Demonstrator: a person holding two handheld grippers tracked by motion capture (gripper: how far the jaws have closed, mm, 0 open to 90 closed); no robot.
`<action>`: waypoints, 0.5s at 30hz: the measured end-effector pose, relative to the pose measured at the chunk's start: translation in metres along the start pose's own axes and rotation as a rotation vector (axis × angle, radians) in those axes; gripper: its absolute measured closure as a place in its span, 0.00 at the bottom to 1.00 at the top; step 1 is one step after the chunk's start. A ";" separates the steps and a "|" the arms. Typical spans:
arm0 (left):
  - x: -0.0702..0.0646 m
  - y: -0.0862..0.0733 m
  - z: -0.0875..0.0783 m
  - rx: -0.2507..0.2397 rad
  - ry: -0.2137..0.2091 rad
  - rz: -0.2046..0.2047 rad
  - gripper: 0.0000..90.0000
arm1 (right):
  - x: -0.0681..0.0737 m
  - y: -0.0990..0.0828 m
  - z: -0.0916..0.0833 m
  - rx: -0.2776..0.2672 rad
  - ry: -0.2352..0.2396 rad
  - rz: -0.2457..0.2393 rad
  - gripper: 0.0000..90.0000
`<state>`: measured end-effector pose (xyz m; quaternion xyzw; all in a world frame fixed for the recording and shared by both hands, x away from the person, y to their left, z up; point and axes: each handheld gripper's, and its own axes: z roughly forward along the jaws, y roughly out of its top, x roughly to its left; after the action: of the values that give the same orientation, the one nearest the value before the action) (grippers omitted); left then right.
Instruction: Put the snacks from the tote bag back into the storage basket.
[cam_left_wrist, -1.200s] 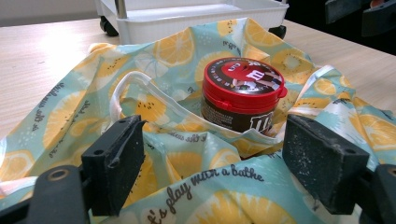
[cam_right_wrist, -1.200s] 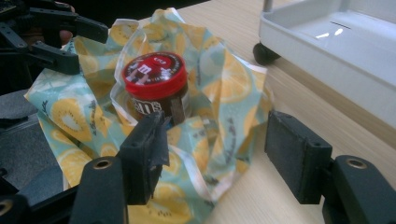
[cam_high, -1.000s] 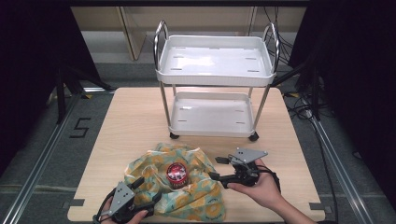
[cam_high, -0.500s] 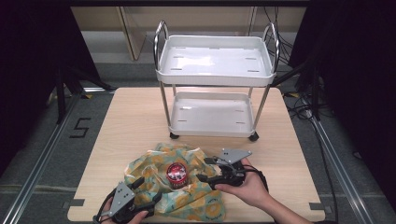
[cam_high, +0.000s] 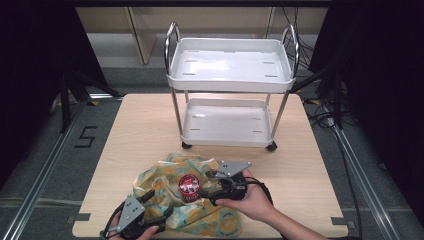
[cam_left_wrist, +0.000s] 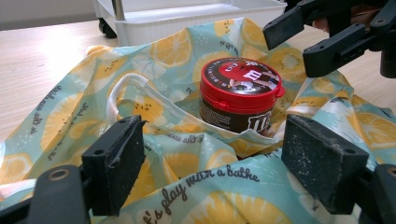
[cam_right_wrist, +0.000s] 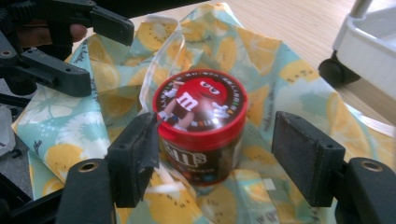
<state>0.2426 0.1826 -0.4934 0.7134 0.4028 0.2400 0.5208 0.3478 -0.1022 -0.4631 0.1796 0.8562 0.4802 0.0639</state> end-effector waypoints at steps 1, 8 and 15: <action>0.000 0.000 0.000 0.000 0.000 0.000 0.23 | 0.001 0.000 0.002 -0.004 -0.007 0.006 0.35; 0.000 0.000 0.000 0.008 0.001 0.009 0.23 | 0.005 -0.001 0.011 0.033 0.004 0.020 0.30; 0.001 0.000 0.000 0.006 0.000 0.010 0.23 | 0.008 -0.002 0.021 0.041 -0.011 0.020 0.26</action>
<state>0.2431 0.1831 -0.4936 0.7168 0.4001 0.2413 0.5176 0.3456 -0.0833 -0.4753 0.1922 0.8635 0.4624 0.0602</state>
